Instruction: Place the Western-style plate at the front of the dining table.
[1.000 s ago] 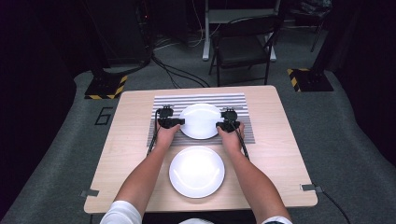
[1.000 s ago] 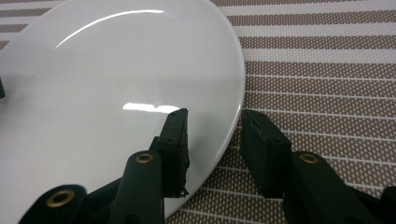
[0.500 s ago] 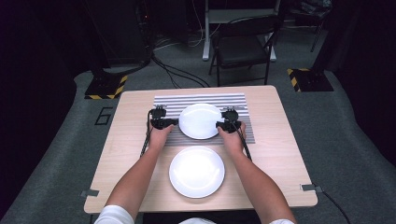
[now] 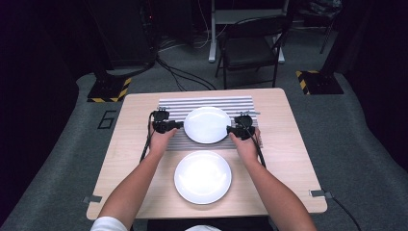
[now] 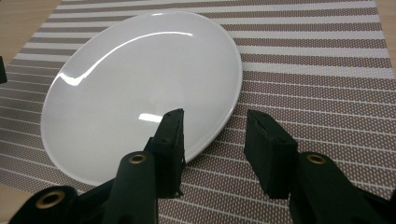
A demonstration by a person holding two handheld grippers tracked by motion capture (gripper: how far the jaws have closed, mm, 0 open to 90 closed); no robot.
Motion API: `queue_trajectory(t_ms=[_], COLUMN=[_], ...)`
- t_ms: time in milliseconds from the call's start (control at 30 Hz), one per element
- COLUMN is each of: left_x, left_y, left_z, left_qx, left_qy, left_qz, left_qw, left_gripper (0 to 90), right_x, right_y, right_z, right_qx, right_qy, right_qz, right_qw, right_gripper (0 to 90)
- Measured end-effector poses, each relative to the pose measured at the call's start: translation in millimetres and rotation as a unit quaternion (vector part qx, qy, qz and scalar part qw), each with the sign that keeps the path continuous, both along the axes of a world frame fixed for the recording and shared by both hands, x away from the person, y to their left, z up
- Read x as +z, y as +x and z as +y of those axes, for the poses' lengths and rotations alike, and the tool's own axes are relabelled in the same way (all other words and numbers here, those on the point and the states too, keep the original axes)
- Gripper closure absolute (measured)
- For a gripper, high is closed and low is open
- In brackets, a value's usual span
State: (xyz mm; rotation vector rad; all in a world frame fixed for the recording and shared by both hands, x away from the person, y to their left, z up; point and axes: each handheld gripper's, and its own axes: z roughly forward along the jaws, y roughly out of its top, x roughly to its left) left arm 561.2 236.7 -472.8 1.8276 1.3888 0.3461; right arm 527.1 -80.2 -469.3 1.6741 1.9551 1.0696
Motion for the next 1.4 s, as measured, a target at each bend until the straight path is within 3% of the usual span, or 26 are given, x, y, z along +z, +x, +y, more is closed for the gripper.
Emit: queue_trajectory(t_ms=[133, 300, 667, 900, 1067, 1133, 1400], left_x=[7.8, 14.1, 14.6, 13.9, 9.6, 7.9, 2.9], left_y=[-6.2, -15.8, -38.7, -56.9, -69.6, -75.0, -95.3], left_z=[2.9, 7.4, 24.2, 32.2, 37.5, 38.0, 41.8], left_qx=[-0.005, -0.019, -0.012, -0.016, -0.020, -0.018, -0.036], left_qy=[0.000, 0.015, -0.016, -0.019, -0.003, -0.008, -0.004], left_qz=[-0.006, -0.019, -0.022, -0.027, -0.031, -0.028, -0.027], left_qw=[1.0000, 0.9995, 0.9996, 0.9993, 0.9993, 0.9994, 0.9990], left_gripper=[53.3, 53.1, 53.1, 50.9, 49.5, 48.7, 46.0], right_x=[4.1, 8.6, 17.7, 13.1, 6.6, 4.3, -2.8], right_y=[-7.4, -20.4, -47.5, -65.1, -76.1, -80.4, -96.4], right_z=[-5.8, -12.7, -23.9, -28.8, -31.4, -32.5, -36.6], right_qx=[0.008, 0.013, 0.038, 0.052, 0.062, 0.062, 0.069], right_qy=[0.004, 0.014, 0.017, 0.014, 0.011, 0.010, 0.011], right_qz=[-0.002, -0.010, -0.030, -0.032, -0.028, -0.029, -0.025], right_qw=[1.0000, 0.9998, 0.9987, 0.9980, 0.9976, 0.9976, 0.9972], right_gripper=[57.2, 57.0, 54.9, 54.8, 52.4, 51.7, 50.4])
